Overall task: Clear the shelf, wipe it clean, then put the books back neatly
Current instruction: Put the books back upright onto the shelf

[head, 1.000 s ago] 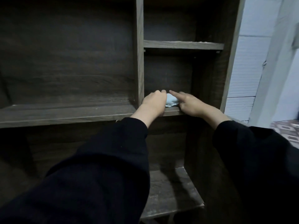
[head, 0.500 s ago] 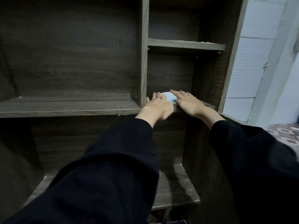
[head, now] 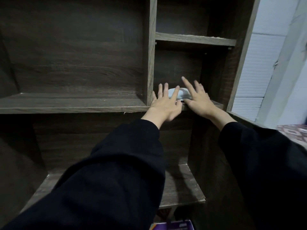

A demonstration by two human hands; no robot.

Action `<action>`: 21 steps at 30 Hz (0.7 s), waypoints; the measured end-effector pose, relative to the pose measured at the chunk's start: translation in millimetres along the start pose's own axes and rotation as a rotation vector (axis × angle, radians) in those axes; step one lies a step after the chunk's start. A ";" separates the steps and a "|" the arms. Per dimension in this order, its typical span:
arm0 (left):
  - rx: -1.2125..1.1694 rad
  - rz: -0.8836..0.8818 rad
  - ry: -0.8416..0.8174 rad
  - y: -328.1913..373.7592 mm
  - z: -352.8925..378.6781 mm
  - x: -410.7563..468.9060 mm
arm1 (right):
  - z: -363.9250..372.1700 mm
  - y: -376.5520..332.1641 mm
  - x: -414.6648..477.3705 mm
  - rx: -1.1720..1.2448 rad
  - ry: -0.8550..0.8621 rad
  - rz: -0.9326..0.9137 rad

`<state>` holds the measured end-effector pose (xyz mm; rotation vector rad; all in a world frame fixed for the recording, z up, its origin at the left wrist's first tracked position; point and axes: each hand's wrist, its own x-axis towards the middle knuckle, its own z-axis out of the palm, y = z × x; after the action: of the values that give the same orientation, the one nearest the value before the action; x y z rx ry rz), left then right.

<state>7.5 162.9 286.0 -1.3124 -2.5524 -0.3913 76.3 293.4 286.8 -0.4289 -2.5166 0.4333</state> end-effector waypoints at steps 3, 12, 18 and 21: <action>-0.146 0.159 0.231 -5.2 6.3 -21.2 | 8.3 -8.9 -27.3 0.211 0.304 -0.114; -0.471 0.060 0.573 -64.0 105.0 -190.0 | 153.5 -66.1 -184.9 0.438 0.566 -0.200; -0.476 -0.362 0.247 -138.7 227.6 -316.0 | 307.7 -46.0 -285.4 0.551 0.099 0.197; -0.550 -0.602 0.046 -164.2 280.8 -359.9 | 360.1 -29.3 -326.7 0.493 -0.196 0.404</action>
<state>50.4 -103.6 -117.1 -0.5957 -2.8652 -1.2885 129.7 63.9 -139.6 -0.7216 -2.3790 1.2696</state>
